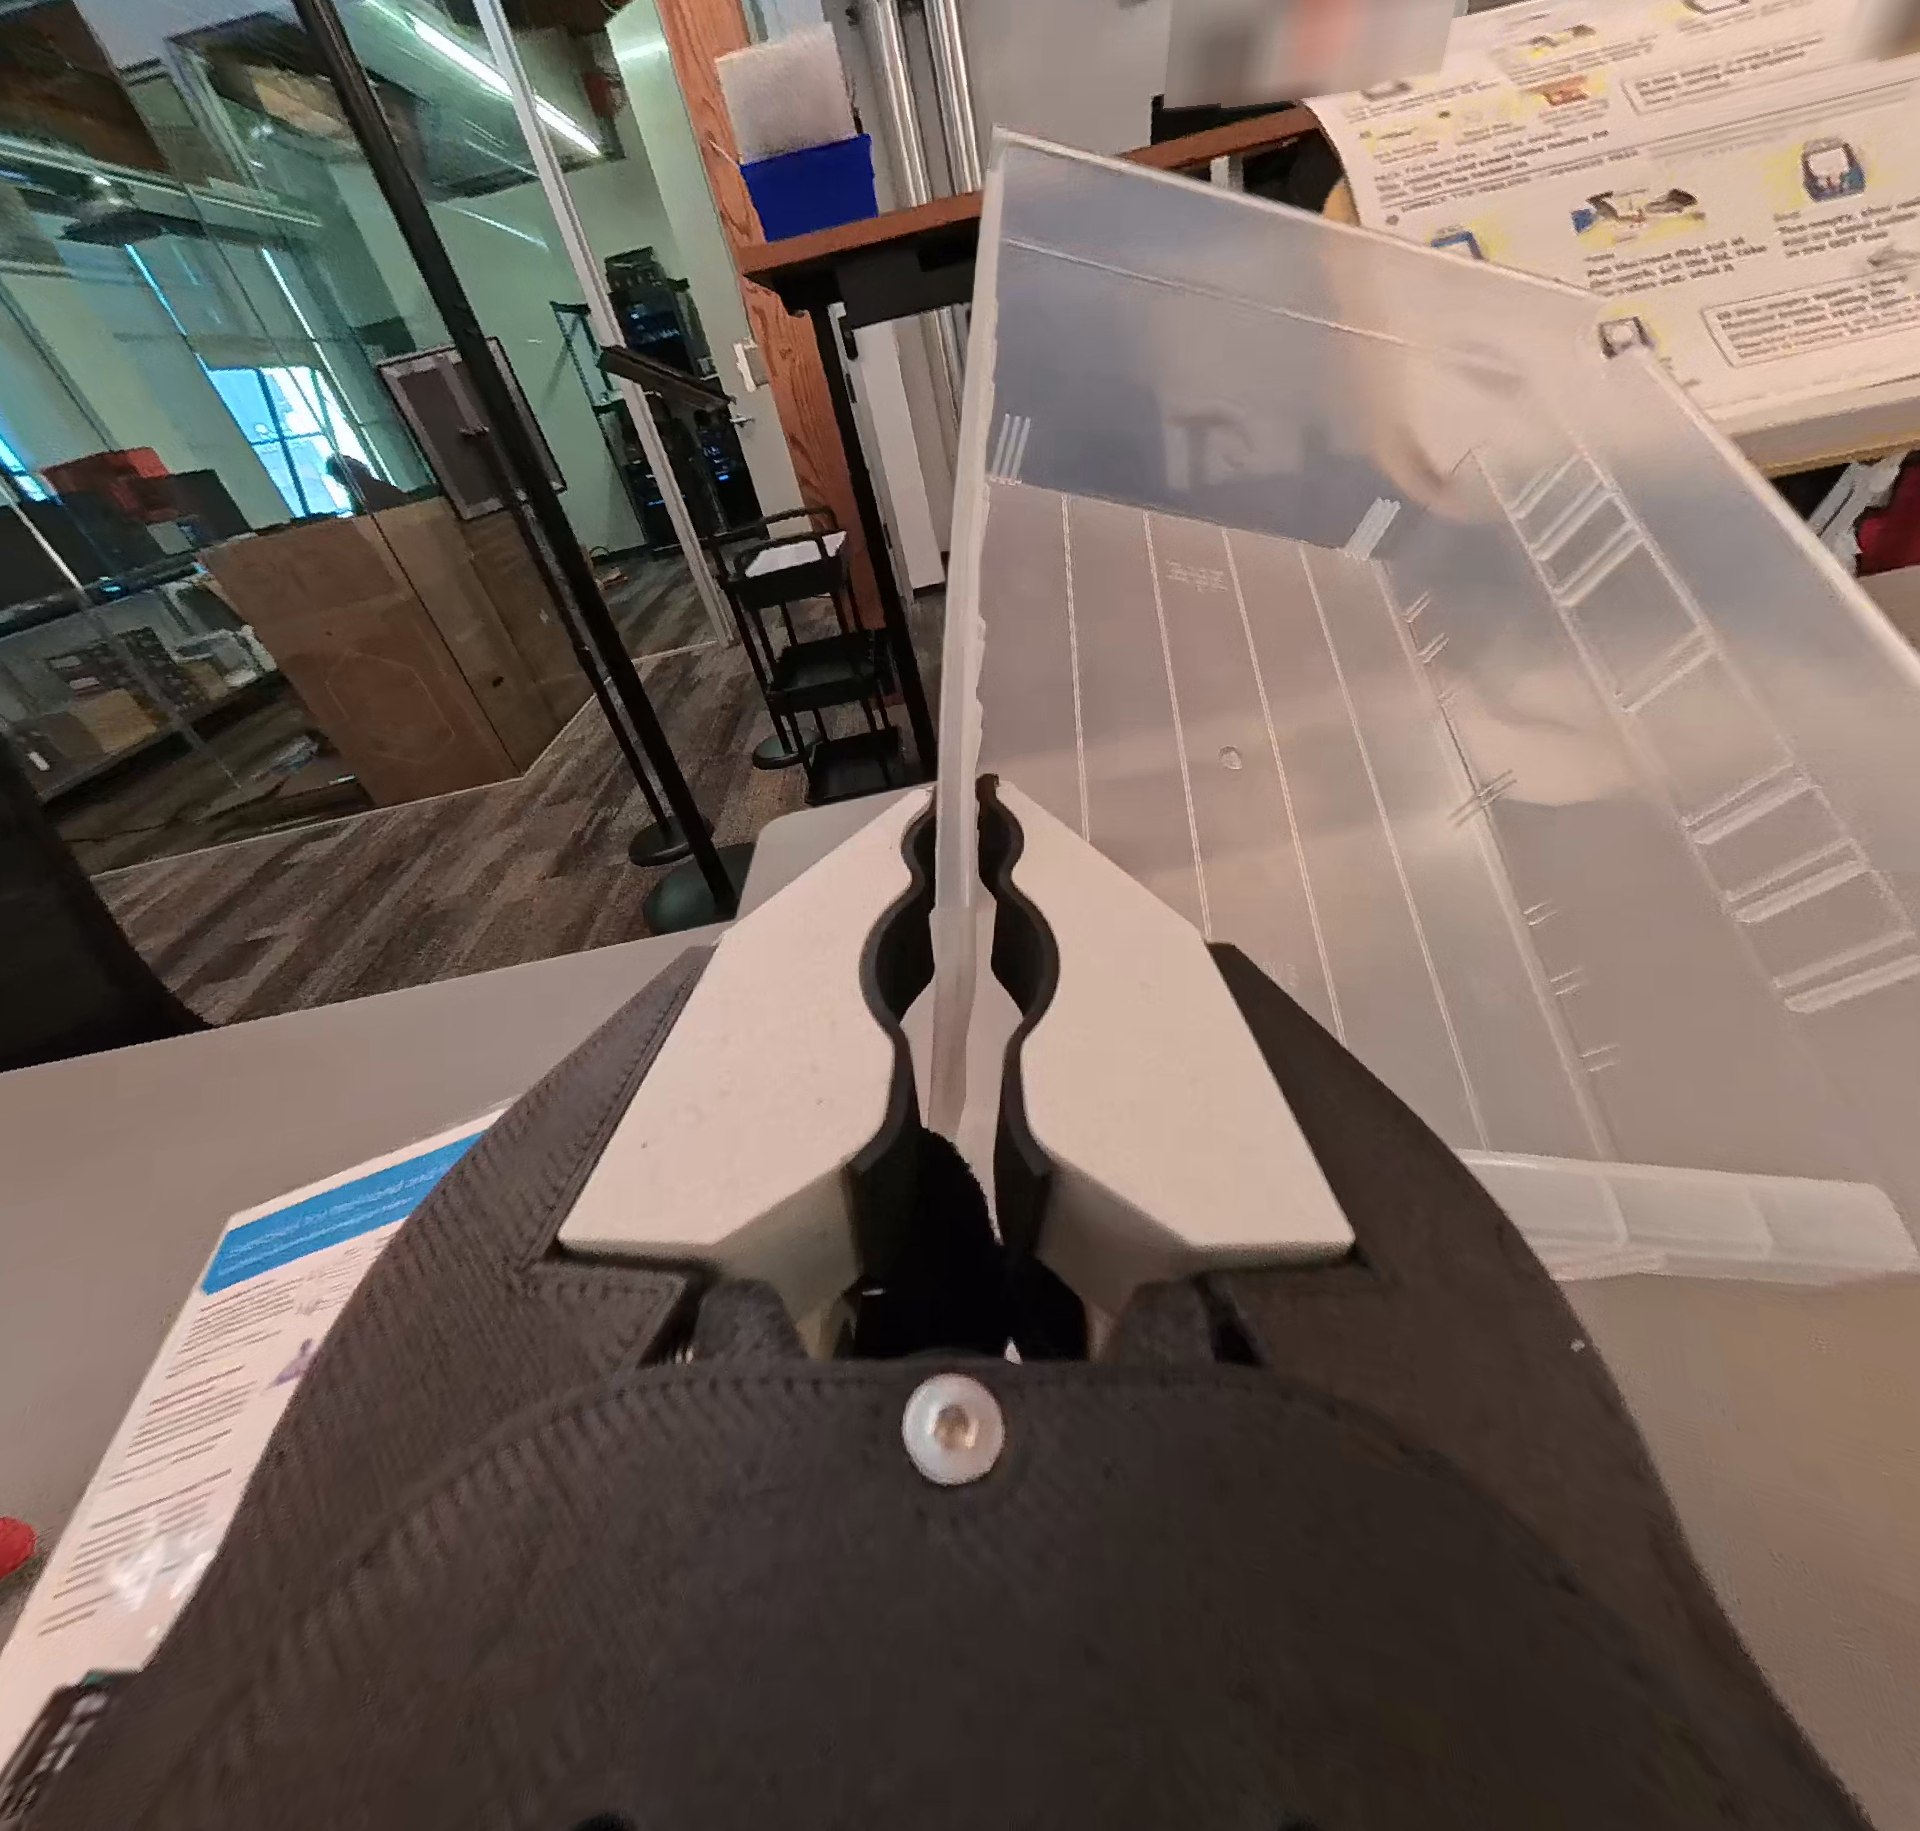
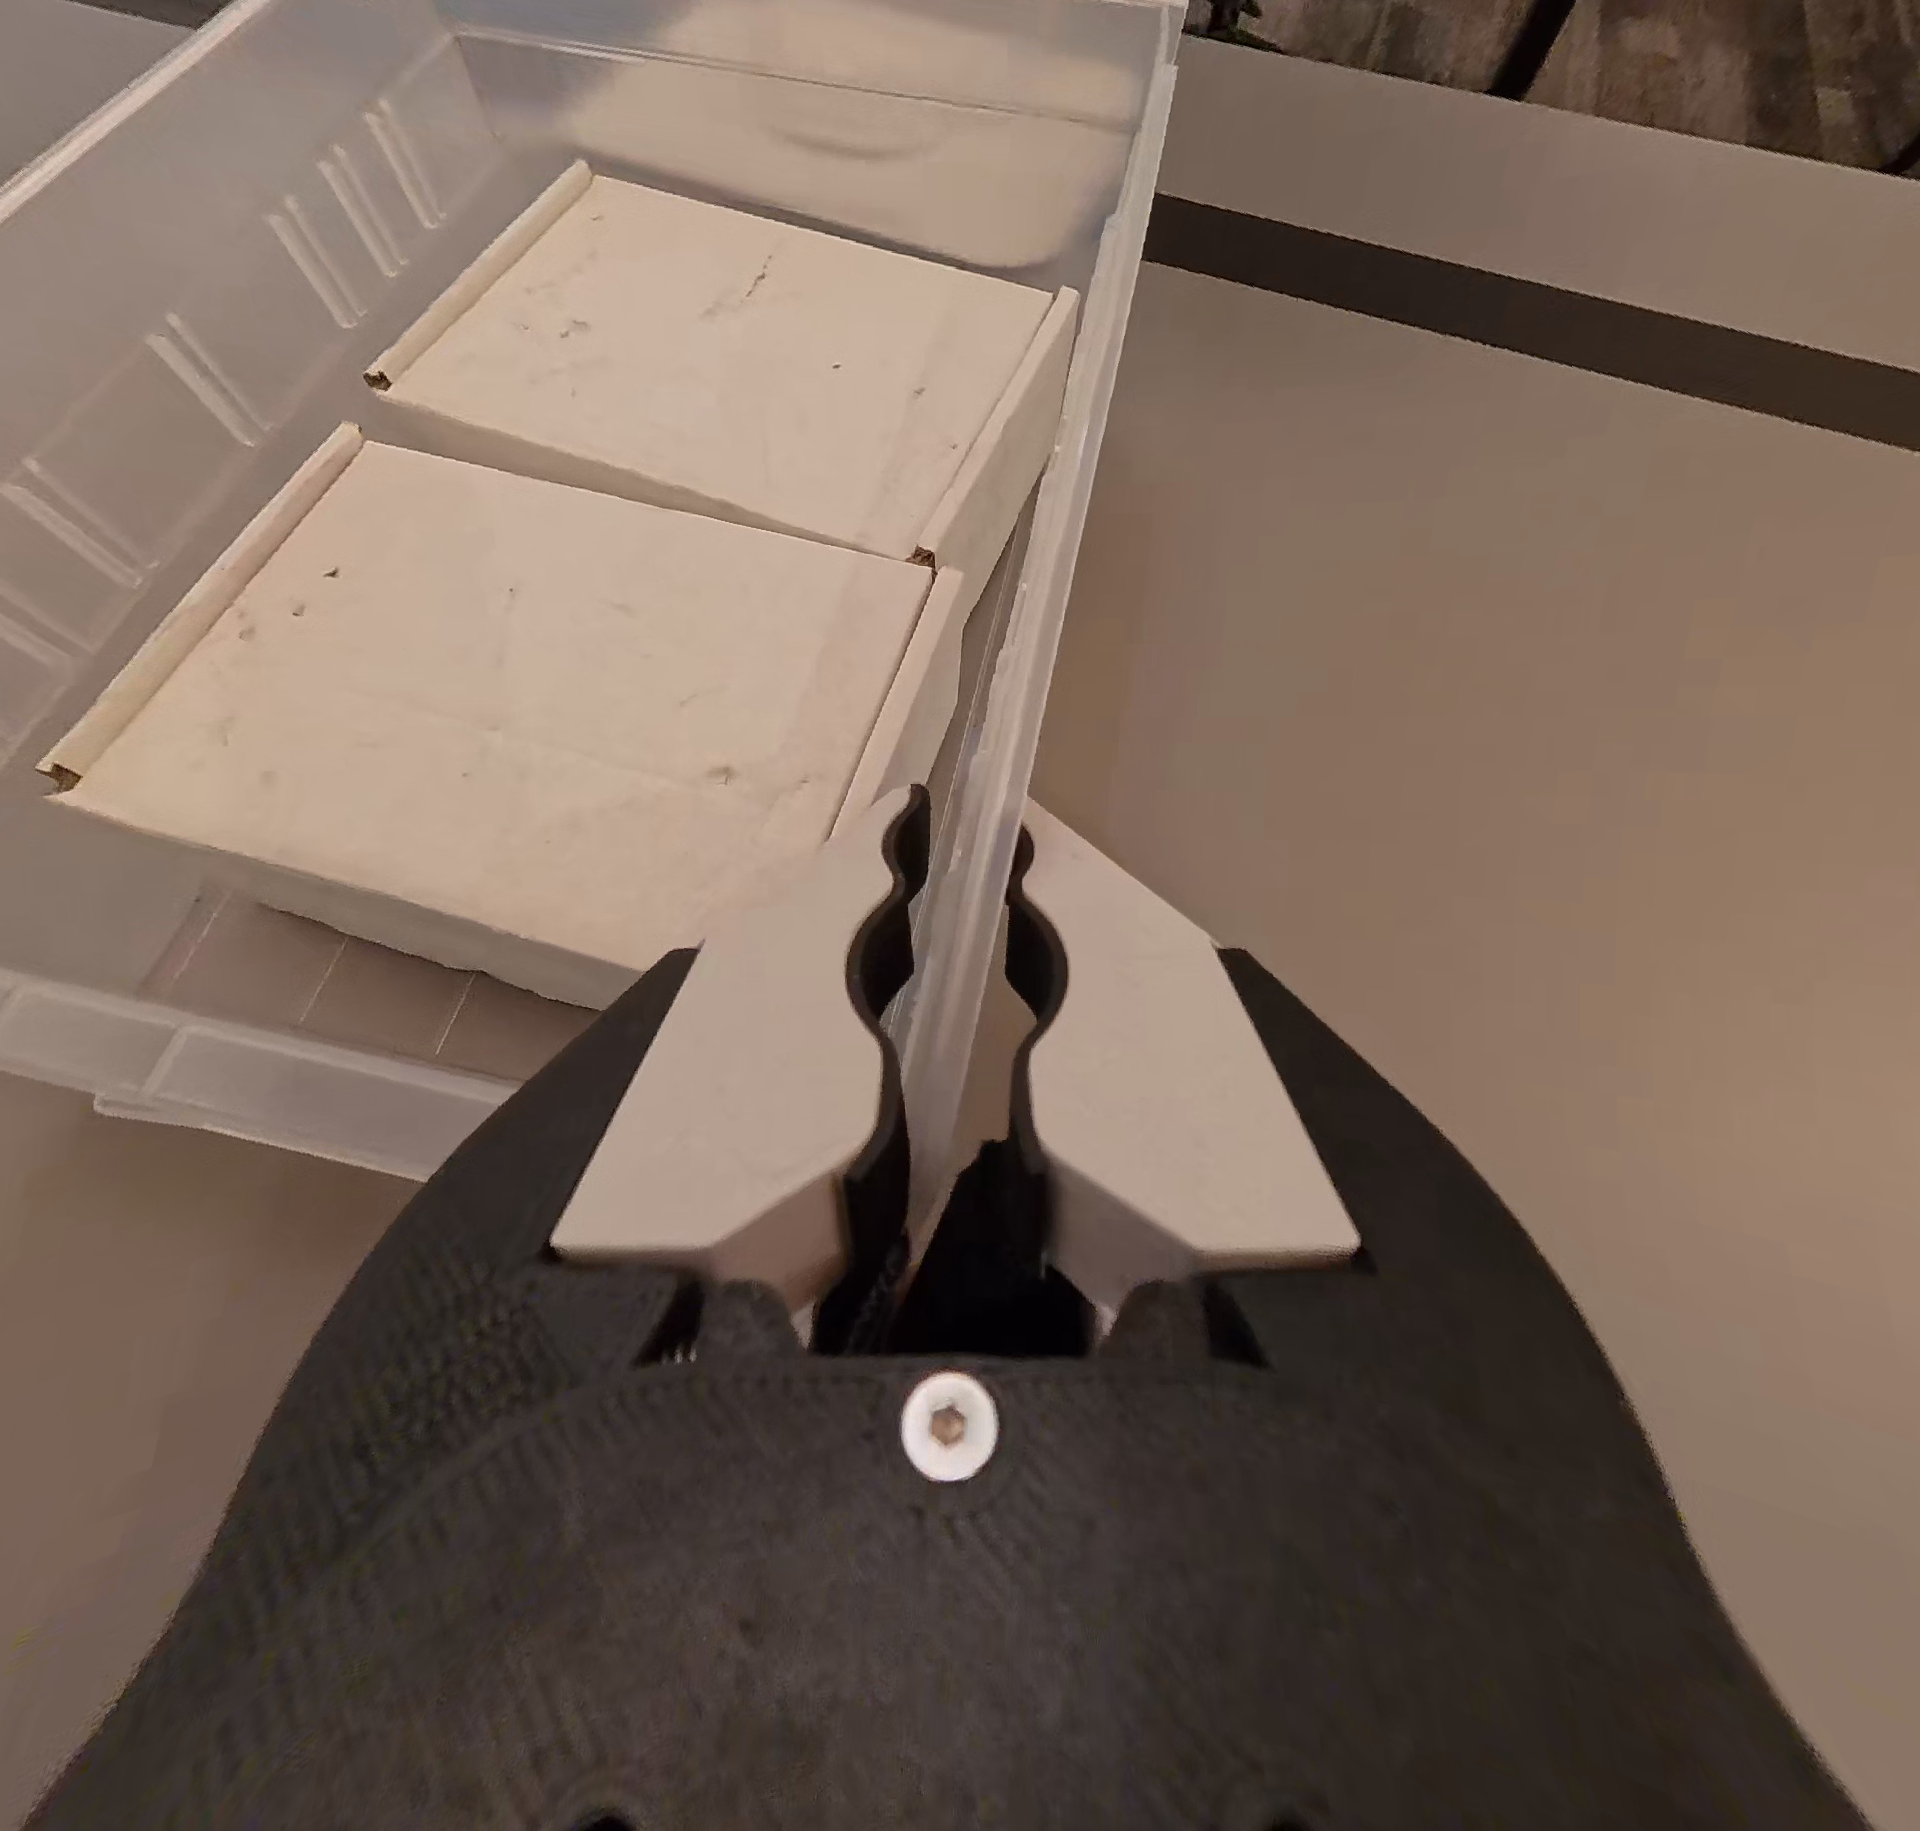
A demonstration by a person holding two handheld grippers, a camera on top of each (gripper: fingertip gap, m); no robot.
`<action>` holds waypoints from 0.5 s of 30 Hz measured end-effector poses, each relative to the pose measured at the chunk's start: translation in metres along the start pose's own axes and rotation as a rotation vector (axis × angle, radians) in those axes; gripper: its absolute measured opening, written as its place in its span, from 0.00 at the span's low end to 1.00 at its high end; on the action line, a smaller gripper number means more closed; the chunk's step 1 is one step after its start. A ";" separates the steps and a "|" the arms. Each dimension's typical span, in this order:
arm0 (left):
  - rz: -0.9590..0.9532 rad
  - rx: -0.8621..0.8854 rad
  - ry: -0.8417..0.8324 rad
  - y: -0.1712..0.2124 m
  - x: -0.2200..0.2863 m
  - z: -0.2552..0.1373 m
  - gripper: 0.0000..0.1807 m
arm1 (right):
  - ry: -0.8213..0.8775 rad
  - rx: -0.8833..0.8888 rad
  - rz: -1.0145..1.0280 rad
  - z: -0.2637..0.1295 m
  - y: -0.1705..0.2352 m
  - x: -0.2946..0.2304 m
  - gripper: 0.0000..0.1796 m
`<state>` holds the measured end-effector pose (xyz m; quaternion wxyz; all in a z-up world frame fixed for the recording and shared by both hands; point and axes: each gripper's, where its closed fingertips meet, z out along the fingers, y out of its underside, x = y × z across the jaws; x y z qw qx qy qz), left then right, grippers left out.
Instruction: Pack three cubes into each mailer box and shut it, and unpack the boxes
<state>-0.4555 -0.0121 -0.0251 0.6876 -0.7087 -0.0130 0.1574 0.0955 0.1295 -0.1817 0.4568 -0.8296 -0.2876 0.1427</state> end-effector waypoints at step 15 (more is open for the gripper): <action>-0.029 0.081 -0.079 -0.041 -0.051 -0.035 0.01 | -0.158 0.083 -0.045 0.057 -0.047 -0.150 0.13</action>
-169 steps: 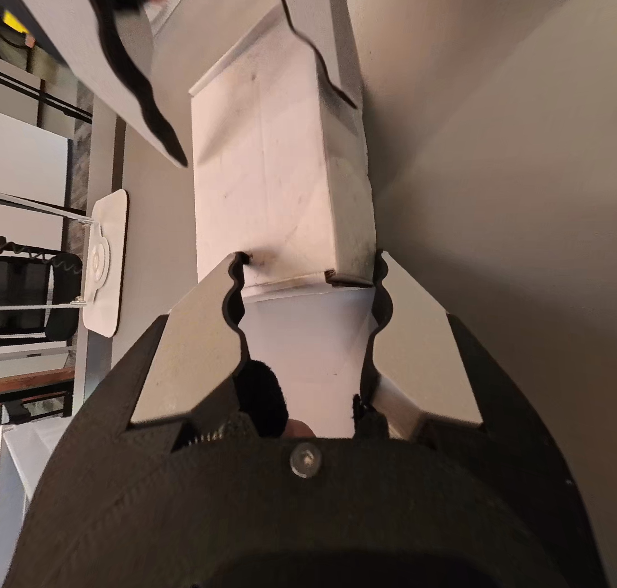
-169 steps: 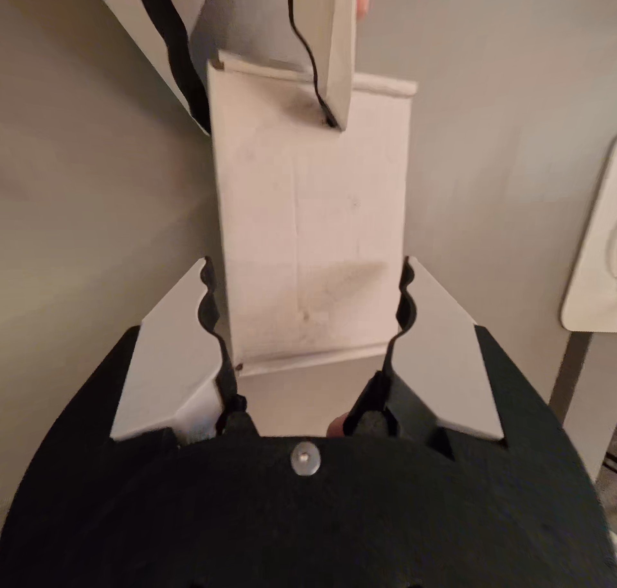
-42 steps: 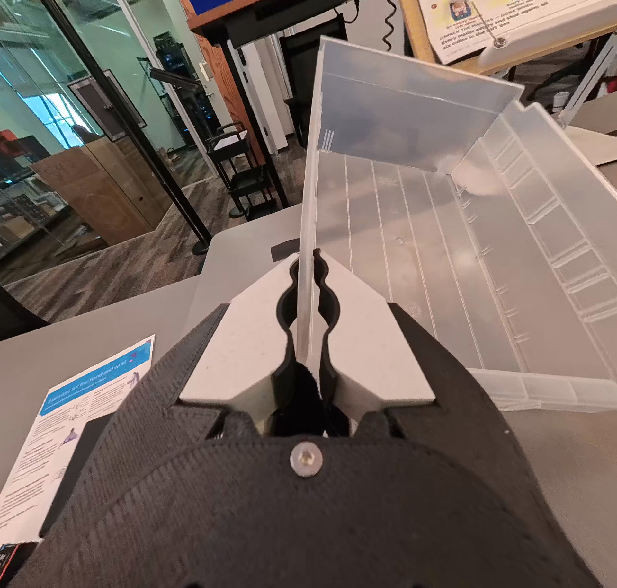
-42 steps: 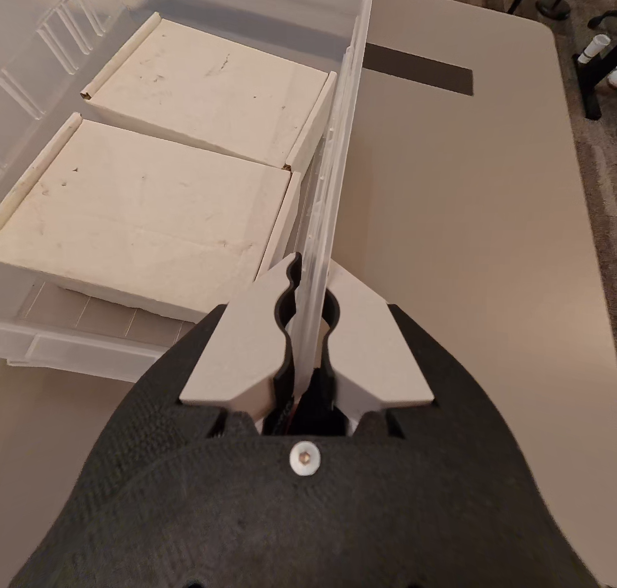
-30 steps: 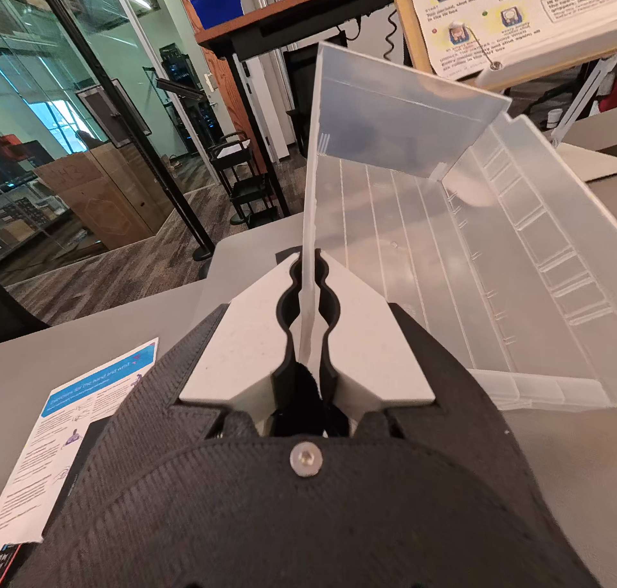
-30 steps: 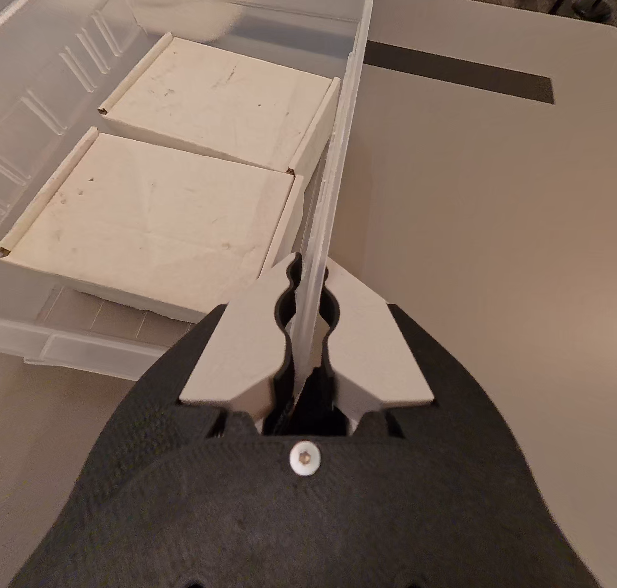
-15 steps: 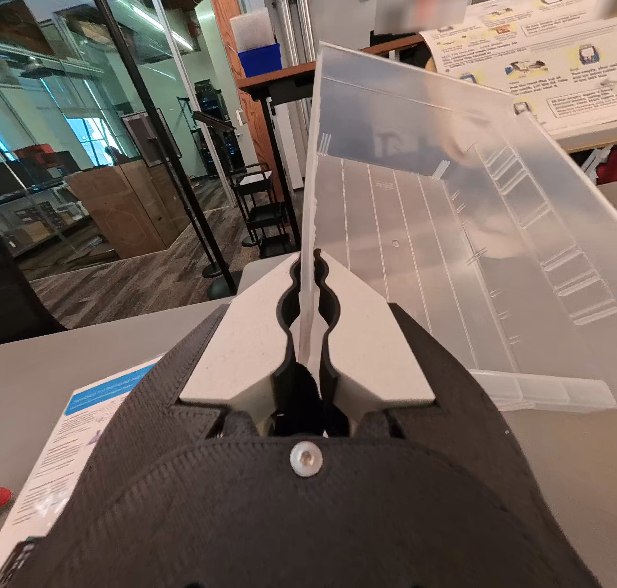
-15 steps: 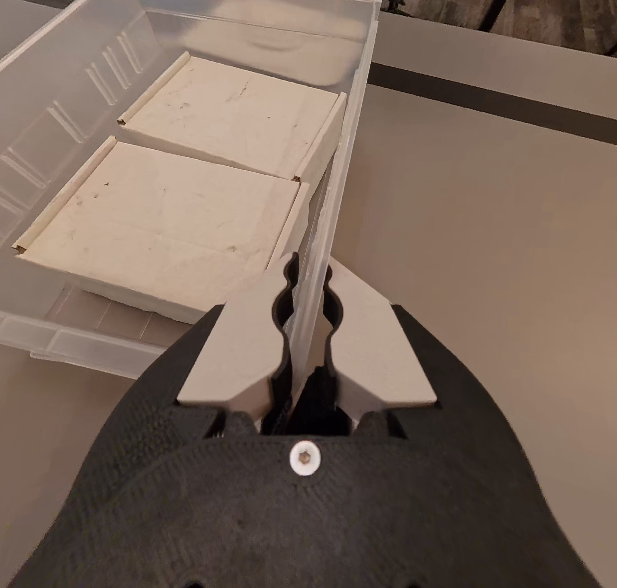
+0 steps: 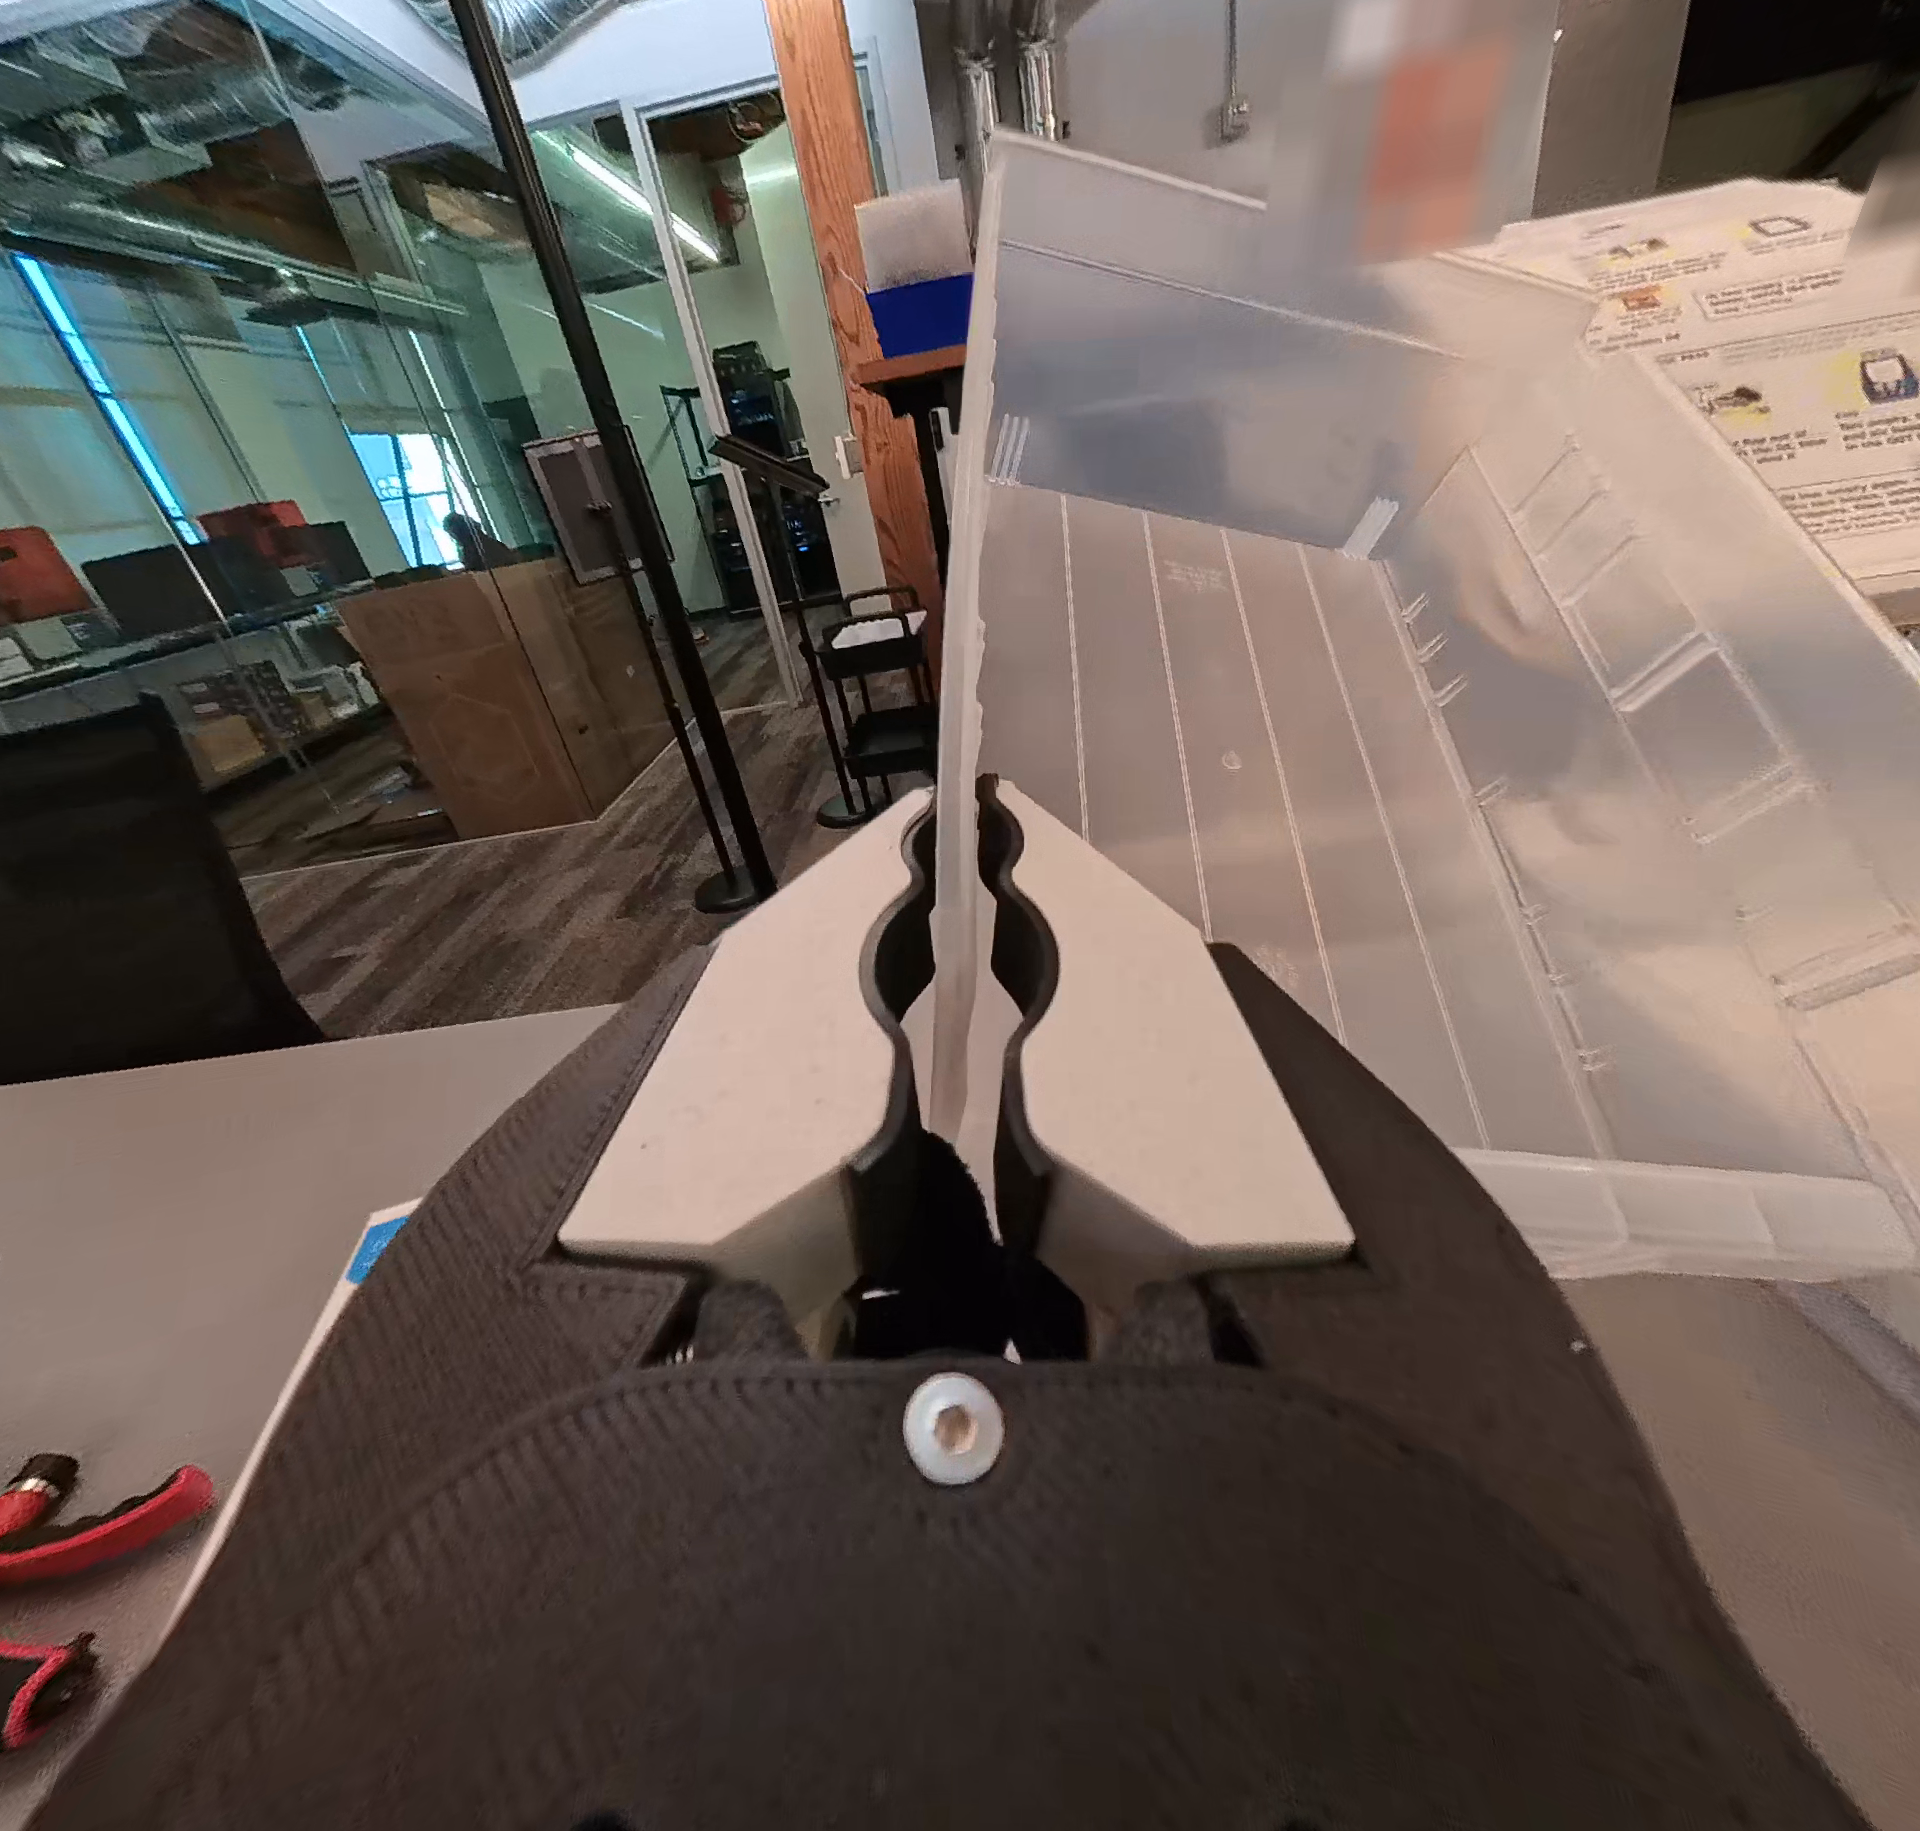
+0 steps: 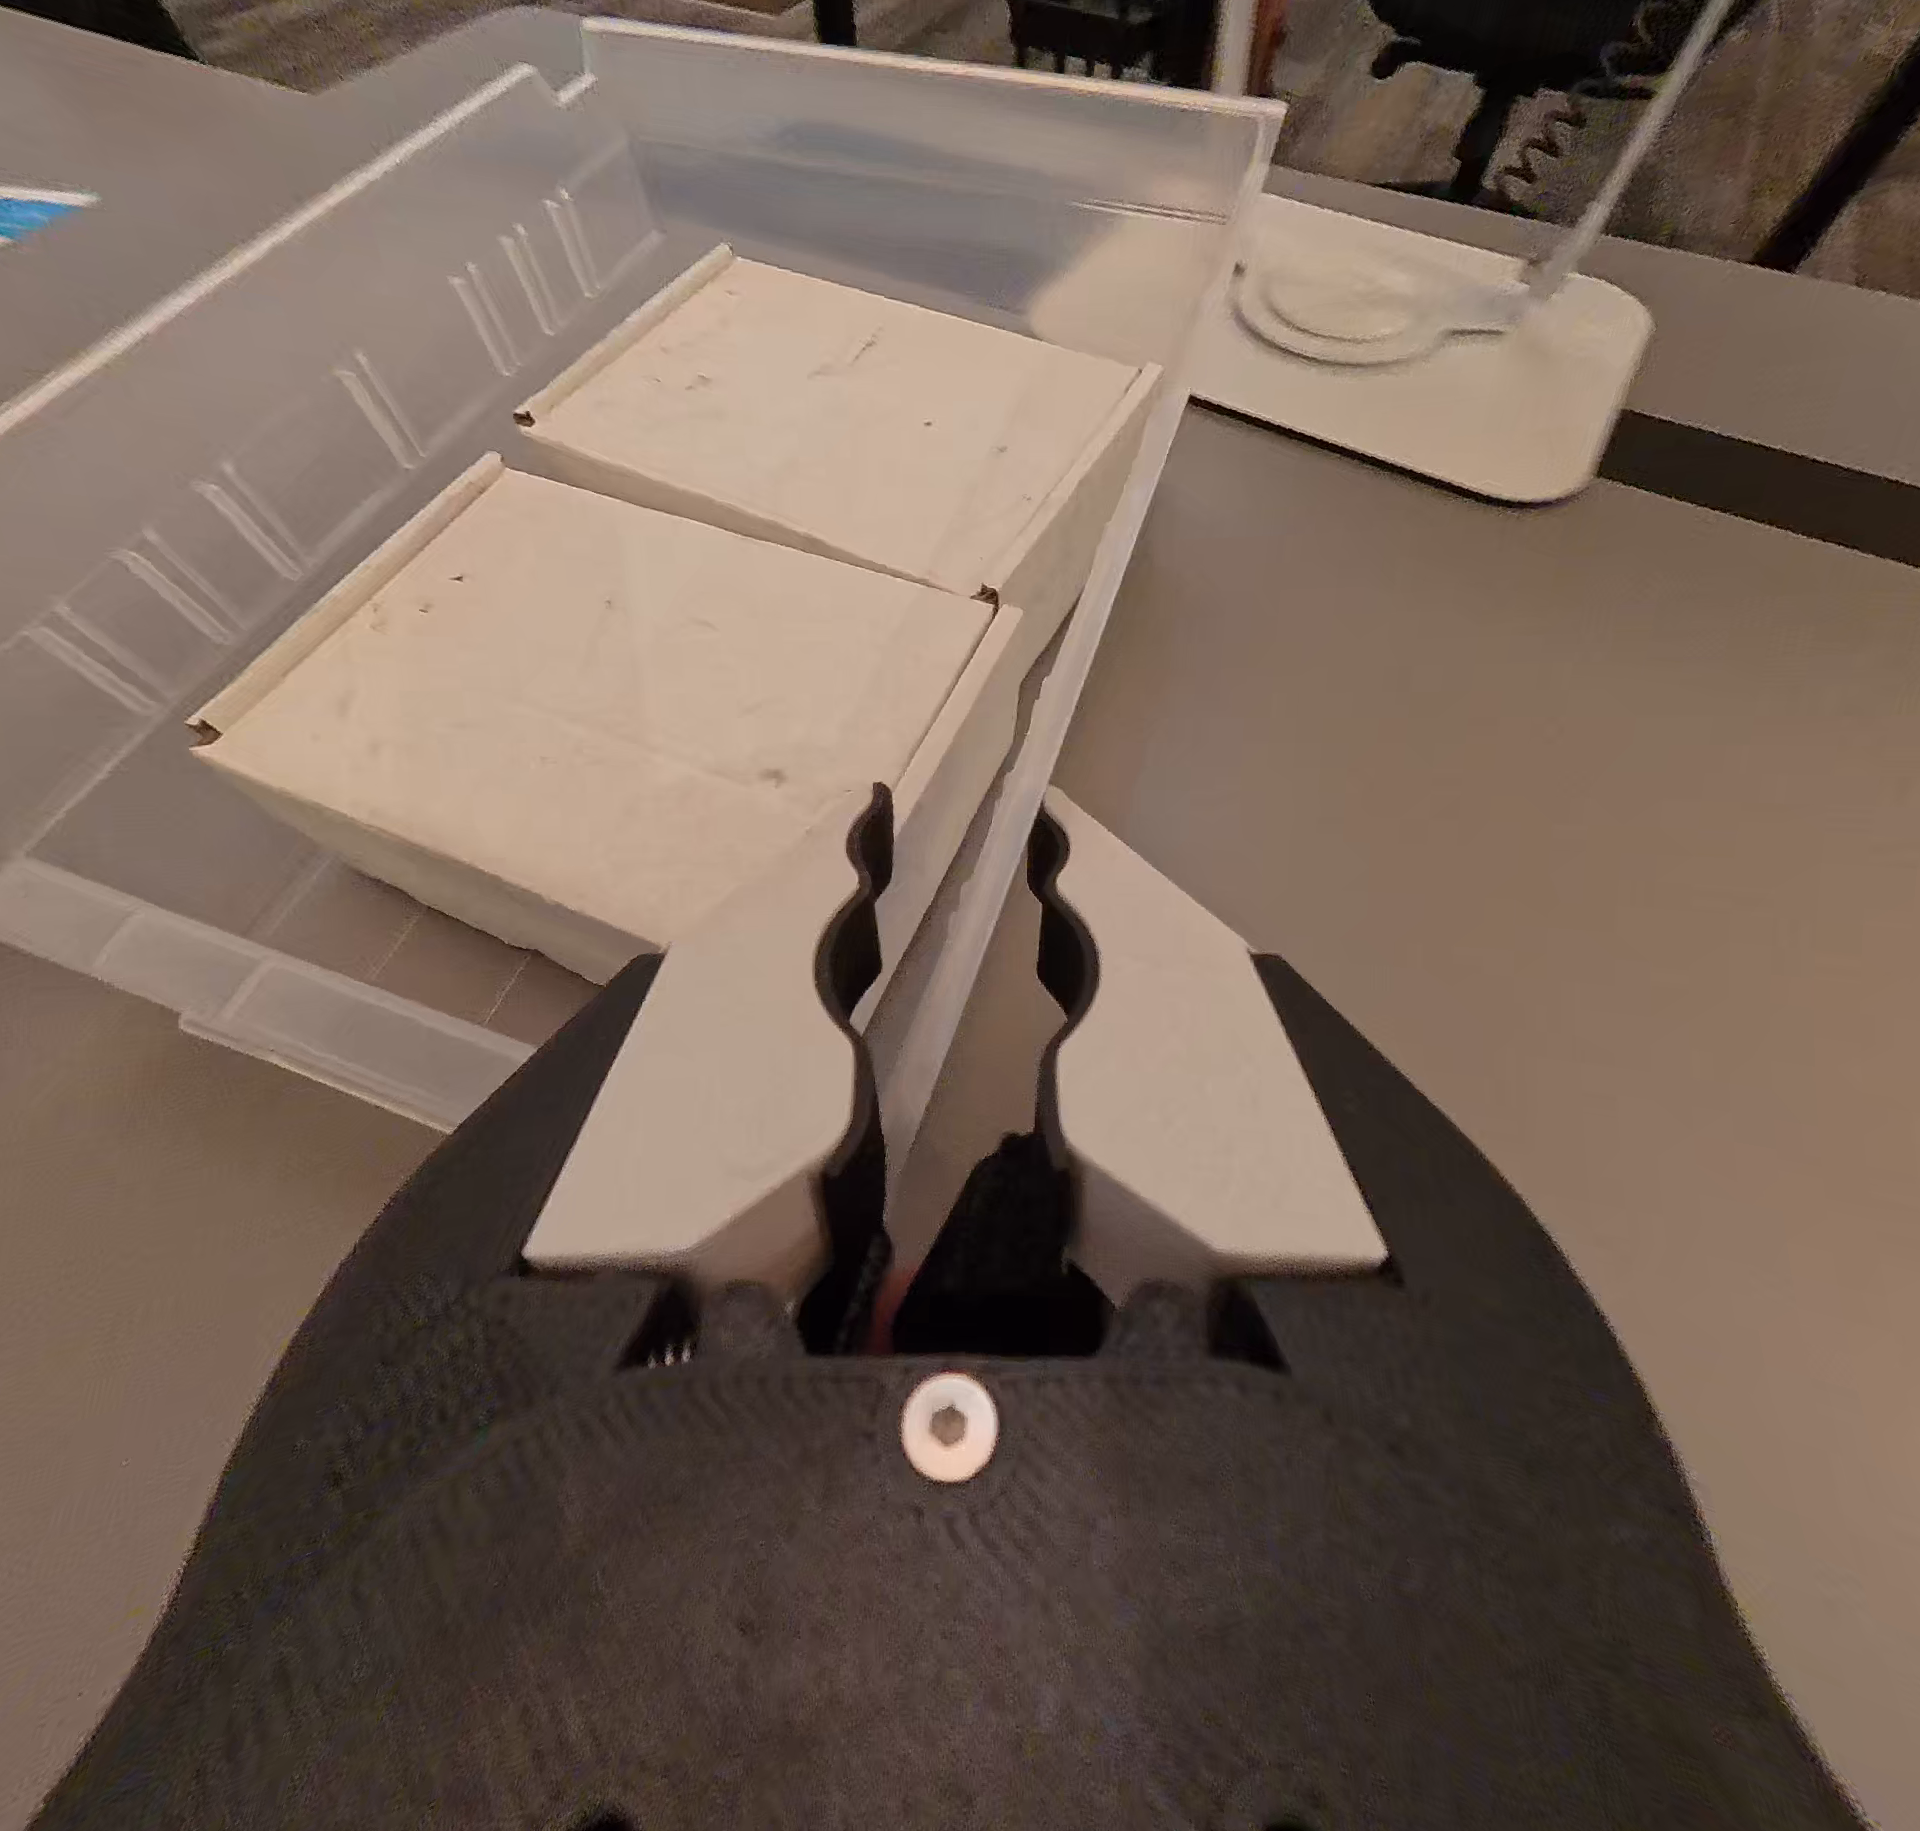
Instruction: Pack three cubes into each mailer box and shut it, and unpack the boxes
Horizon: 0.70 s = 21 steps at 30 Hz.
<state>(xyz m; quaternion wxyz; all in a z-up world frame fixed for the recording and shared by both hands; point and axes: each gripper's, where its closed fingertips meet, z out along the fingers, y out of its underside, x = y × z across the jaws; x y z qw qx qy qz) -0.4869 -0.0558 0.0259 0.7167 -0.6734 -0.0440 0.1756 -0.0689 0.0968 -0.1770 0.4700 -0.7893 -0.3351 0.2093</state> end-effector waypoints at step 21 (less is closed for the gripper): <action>-0.071 0.077 -0.029 -0.015 -0.014 -0.009 0.01 | -0.259 0.125 0.030 0.101 -0.055 -0.206 0.29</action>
